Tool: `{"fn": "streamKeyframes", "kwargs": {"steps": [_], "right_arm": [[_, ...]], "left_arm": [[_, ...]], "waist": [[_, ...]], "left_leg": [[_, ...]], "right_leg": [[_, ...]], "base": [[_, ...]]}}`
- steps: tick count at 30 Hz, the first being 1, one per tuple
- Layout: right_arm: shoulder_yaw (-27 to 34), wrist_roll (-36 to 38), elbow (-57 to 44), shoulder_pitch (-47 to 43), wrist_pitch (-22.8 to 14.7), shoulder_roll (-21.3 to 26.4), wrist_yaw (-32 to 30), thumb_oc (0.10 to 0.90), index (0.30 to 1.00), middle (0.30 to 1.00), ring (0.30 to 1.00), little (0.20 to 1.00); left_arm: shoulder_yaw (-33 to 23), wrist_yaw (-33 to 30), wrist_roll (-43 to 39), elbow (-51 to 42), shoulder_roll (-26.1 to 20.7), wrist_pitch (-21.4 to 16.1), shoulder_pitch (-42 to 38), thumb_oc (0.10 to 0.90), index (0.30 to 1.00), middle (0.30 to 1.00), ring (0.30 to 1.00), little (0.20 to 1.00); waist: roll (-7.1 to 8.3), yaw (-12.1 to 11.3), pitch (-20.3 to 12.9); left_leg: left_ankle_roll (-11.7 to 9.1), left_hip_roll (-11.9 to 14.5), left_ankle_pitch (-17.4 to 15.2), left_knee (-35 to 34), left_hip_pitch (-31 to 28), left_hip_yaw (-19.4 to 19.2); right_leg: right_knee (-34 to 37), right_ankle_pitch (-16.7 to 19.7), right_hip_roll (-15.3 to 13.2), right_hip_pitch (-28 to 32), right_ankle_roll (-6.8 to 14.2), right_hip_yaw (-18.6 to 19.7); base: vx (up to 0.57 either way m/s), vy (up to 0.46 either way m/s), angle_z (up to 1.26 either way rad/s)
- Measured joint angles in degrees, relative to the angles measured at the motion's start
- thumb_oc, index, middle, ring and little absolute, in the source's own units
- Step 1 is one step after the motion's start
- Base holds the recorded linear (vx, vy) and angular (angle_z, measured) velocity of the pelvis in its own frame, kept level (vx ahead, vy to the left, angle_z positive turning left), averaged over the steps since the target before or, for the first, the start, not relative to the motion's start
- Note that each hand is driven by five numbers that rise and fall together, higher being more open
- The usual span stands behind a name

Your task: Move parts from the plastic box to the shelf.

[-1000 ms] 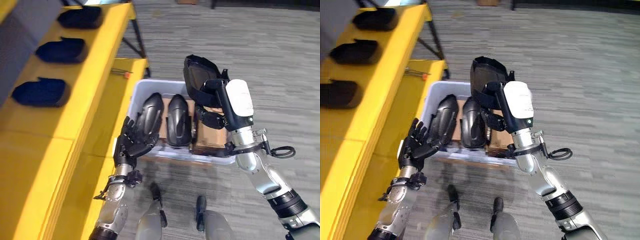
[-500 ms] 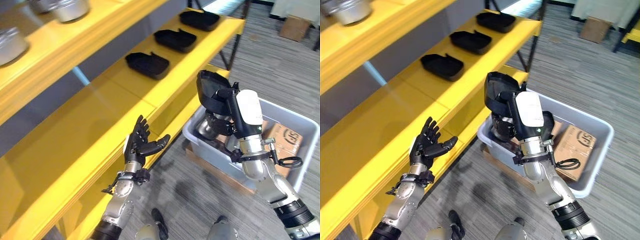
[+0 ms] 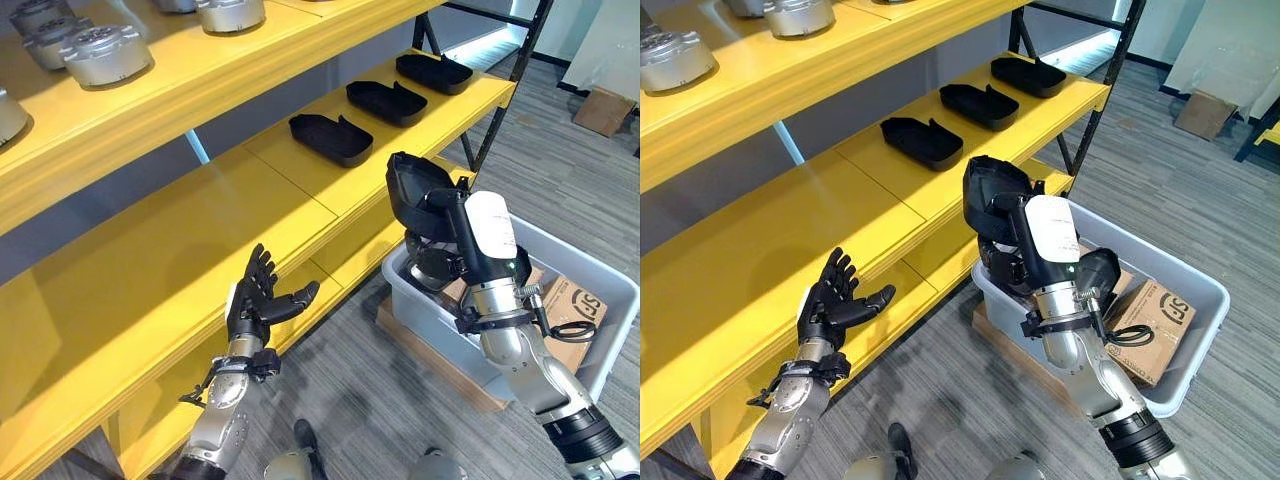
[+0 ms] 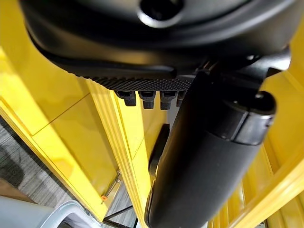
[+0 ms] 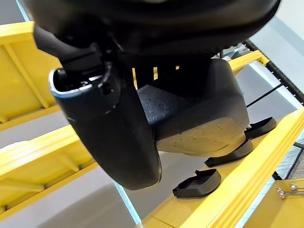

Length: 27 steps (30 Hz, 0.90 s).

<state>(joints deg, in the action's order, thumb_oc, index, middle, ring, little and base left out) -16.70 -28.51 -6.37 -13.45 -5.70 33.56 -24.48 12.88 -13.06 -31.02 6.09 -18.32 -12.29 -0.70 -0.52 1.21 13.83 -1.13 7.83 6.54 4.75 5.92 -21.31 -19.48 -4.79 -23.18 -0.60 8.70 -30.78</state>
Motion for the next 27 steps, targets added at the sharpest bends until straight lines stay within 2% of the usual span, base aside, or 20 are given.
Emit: {"fn": "streamKeyframes", "kwargs": {"steps": [4, 6, 7, 10, 11, 12, 13, 14, 16, 17, 18, 20, 21, 22, 23, 24, 25, 26, 27], "right_arm": [[-0.6, 0.0, 0.0, 0.1, 0.3, -0.4, 0.8, 0.4, 0.3, 0.3, 0.3, 0.3], [-0.6, 0.0, 0.0, 0.3, 0.8, -0.5, 1.1, 0.4, 0.3, 0.3, 0.3, 0.3], [-0.5, 0.0, 0.0, 0.4, 1.0, -0.4, 1.2, 0.4, 0.3, 0.3, 0.3, 0.3], [-0.5, 0.0, 0.0, 1.4, 1.3, -0.6, 1.5, 0.4, 0.3, 0.3, 0.3, 0.3], [-0.5, 0.0, 0.0, 2.2, 1.3, -0.6, 1.8, 0.4, 0.3, 0.3, 0.3, 0.3], [-0.6, 0.0, 0.0, 2.8, 1.3, -0.6, 2.1, 0.4, 0.3, 0.3, 0.3, 0.3], [-0.9, 0.0, 0.0, 2.8, 1.2, -0.8, 2.7, 0.4, 0.3, 0.3, 0.3, 0.3], [-1.5, 0.0, 0.0, 2.8, 0.8, -1.3, 2.9, 0.4, 0.3, 0.3, 0.3, 0.3], [-2.4, -0.1, 0.0, 2.8, 0.8, -1.2, 3.0, 0.4, 0.3, 0.3, 0.3, 0.3], [-2.5, -0.1, 0.0, 3.0, 0.7, -1.1, 3.0, 0.4, 0.3, 0.3, 0.3, 0.3], [-2.5, -0.1, 0.2, 3.6, 0.7, -1.0, 3.0, 0.4, 0.3, 0.3, 0.3, 0.3], [-2.4, -0.1, 0.2, 3.6, 0.7, -0.6, 3.0, 0.4, 0.3, 0.3, 0.3, 0.3], [-2.3, -0.1, 0.2, 3.5, 0.8, -0.7, 2.8, 0.4, 0.3, 0.3, 0.3, 0.3], [-2.2, -0.1, 0.2, 3.3, 0.8, -0.7, 2.8, 0.4, 0.3, 0.3, 0.3, 0.3], [-2.2, -0.1, 0.1, 3.4, 0.7, -0.8, 2.8, 0.4, 0.3, 0.3, 0.3, 0.3], [-2.3, -0.1, 0.2, 3.4, 0.7, -1.1, 2.8, 0.4, 0.3, 0.3, 0.3, 0.3], [-2.1, -0.1, 0.2, 3.1, 0.7, -0.9, 2.8, 0.4, 0.3, 0.3, 0.3, 0.3], [-2.0, -0.1, 0.4, 2.7, 0.7, -0.7, 2.8, 0.4, 0.3, 0.3, 0.3, 0.3], [-1.3, -0.1, 0.5, 2.8, 0.9, -0.5, 2.8, 0.4, 0.3, 0.3, 0.3, 0.3]], "left_arm": [[-0.2, 0.0, 0.5, 0.0, 0.2, 0.0, 0.1, 0.9, 1.0, 1.0, 1.0, 1.0], [-0.2, 0.0, 0.6, 0.0, 0.9, 0.0, 0.1, 0.9, 1.0, 1.0, 1.0, 1.0], [-0.2, 0.0, 0.9, 0.0, 1.4, 0.0, 0.1, 0.9, 1.0, 1.0, 1.0, 1.0], [0.0, -0.1, 1.1, -0.1, 1.5, 0.1, 0.1, 0.9, 1.0, 1.0, 1.0, 1.0], [0.0, -0.2, 2.3, -0.1, 1.5, 0.1, 0.0, 0.9, 1.0, 1.0, 1.0, 1.0], [0.0, -0.2, 2.6, -0.1, 1.3, 0.1, 0.0, 0.9, 1.0, 1.0, 1.0, 1.0], [-0.5, -0.2, 2.6, -0.1, 0.9, 0.0, 0.0, 0.9, 1.0, 1.0, 1.0, 1.0], [-1.0, -0.5, 2.6, 0.0, 0.0, 0.1, 0.0, 0.9, 1.0, 1.0, 1.0, 1.0], [-1.0, -0.6, 2.7, 0.0, -0.7, 0.1, -0.2, 0.9, 1.0, 1.0, 1.0, 1.0], [-0.8, -0.7, 2.7, 0.0, -0.7, 0.1, -0.3, 0.9, 1.0, 1.0, 1.0, 1.0], [-0.1, -1.0, 2.7, 0.2, -0.2, 0.1, -1.0, 0.9, 1.0, 1.0, 1.0, 1.0], [0.7, -1.4, 2.9, 0.6, 0.4, 0.1, -2.3, 0.9, 1.0, 1.0, 1.0, 1.0], [1.2, -1.4, 3.3, 0.7, 0.6, 0.1, -3.9, 0.9, 1.0, 1.0, 1.0, 1.0], [1.3, -1.6, 3.3, 0.8, 0.7, 0.0, -4.7, 0.9, 1.0, 1.0, 1.0, 1.0], [1.6, -1.8, 3.3, 0.8, 0.5, 0.0, -5.3, 0.9, 1.0, 1.0, 1.0, 1.0], [1.8, -1.6, 3.3, 0.8, -0.2, 0.0, -6.0, 0.9, 1.0, 1.0, 1.0, 1.0], [2.3, -1.7, 4.2, 1.0, -0.8, -0.1, -7.6, 0.9, 1.0, 1.0, 1.0, 1.0], [2.4, -1.7, 4.5, 1.2, -0.6, -0.1, -7.9, 0.9, 1.0, 1.0, 1.0, 1.0], [3.1, -1.7, 4.5, 1.5, -0.2, -0.1, -8.2, 0.9, 1.0, 1.0, 1.0, 1.0]], "waist": [[0.12, -0.3, -0.1], [0.1, -0.3, -0.6], [0.18, -0.4, -1.0], [0.58, -0.3, -1.5], [0.64, 0.3, -1.7], [0.8, 0.6, -1.9], [1.12, 0.0, -2.1], [1.51, 0.4, -2.1], [1.62, 0.2, -1.9], [1.48, 0.5, -1.8], [1.32, 0.8, -1.5], [0.78, 2.4, -0.8], [1.26, 3.3, 0.0], [1.87, 3.2, 0.9], [2.26, 3.4, 1.4], [3.38, 3.4, 2.0], [4.62, 3.4, 3.4], [3.69, 3.3, 4.2], [3.3, 4.0, 5.6]], "left_leg": [[0.2, -1.6, -0.1, 0.1, 0.4, 1.4], [0.9, -3.0, -0.3, 0.2, 1.0, 3.0], [1.6, -4.6, -1.2, 0.4, 2.0, 4.3], [2.8, -7.3, -2.0, 1.1, 2.2, 7.0], [3.5, -8.4, -2.2, 1.0, 2.1, 8.2], [4.4, -9.0, -1.8, 0.1, 1.9, 9.3], [5.3, -9.2, -1.2, -1.6, 1.9, 9.5], [6.2, -9.1, -0.5, -3.0, 1.9, 9.8], [7.3, -9.2, 0.5, -3.9, 2.0, 10.7], [7.4, -9.1, 0.5, -3.9, 2.1, 11.3], [7.3, -9.0, 0.5, -3.8, 2.1, 13.5], [6.9, -9.0, 0.2, -3.1, 2.9, 16.1], [6.5, -8.9, 0.0, -1.9, 4.0, 17.6], [6.3, -9.0, -0.1, -1.6, 4.1, 17.8], [5.9, -9.0, -0.3, -0.8, 4.8, 18.0], [5.4, -8.9, -0.6, -0.5, 5.2, 18.4], [3.5, -9.0, -0.7, 1.7, 6.7, 18.3], [2.6, -7.9, -1.3, 2.4, 7.5, 19.3], [1.3, -7.5, -3.1, 7.7, 9.7, 18.9]], "right_leg": [[-0.1, 0.1, -1.4, 1.1, 0.3, -1.8], [-0.1, 0.2, -2.6, 2.2, 0.4, -3.2], [0.1, 0.4, -3.8, 3.6, 0.8, -5.4], [-1.1, 0.8, -5.9, 5.2, 0.3, -5.8], [-4.4, 2.2, -7.4, 4.4, -0.7, -3.4], [-7.3, 3.1, -7.7, 2.7, -1.7, 1.0], [-13.4, 2.8, -7.8, -3.1, -1.5, 8.2], [-13.8, 0.2, -5.5, -6.0, -0.2, 13.3], [-11.5, -2.8, -3.4, -8.7, -0.9, 13.7], [-9.1, -3.1, -2.6, -8.7, -1.2, 13.5], [-2.3, -2.8, -0.4, -8.5, -1.1, 16.0], [4.5, -1.1, 1.4, -7.7, 0.0, 20.9], [10.7, 1.8, 0.8, -7.0, 0.1, 23.2], [13.4, 3.4, 0.6, -7.1, 0.4, 25.6], [14.9, 3.4, 0.8, -6.3, -0.1, 26.3], [15.7, 3.2, 0.2, -5.6, -0.2, 27.4], [16.5, 5.1, 0.9, -4.8, 2.3, 29.0], [14.8, 6.3, 1.5, -4.8, 4.0, 28.2], [12.2, 6.8, 1.5, -5.5, 5.3, 26.9]], "base": [[0.08, 0.172, 0.25], [0.12, 0.205, 0.57], [0.15, 0.204, 0.67], [0.13, 0.161, 0.76], [0.02, 0.1, 0.76], [-0.01, 0.074, 0.64], [-0.06, 0.039, 0.39], [-0.07, -0.026, 0.22], [-0.06, -0.092, 0.19], [0.02, -0.221, 0.38], [0.02, -0.186, 0.58], [0.05, -0.15, 0.86], [0.05, -0.19, 0.88], [0.03, -0.216, 0.81], [0.01, -0.158, 0.62], [0.01, -0.262, 0.87], [0.0, -0.271, 0.86], [0.01, -0.341, 0.9], [0.0, -0.255, 0.65]]}}
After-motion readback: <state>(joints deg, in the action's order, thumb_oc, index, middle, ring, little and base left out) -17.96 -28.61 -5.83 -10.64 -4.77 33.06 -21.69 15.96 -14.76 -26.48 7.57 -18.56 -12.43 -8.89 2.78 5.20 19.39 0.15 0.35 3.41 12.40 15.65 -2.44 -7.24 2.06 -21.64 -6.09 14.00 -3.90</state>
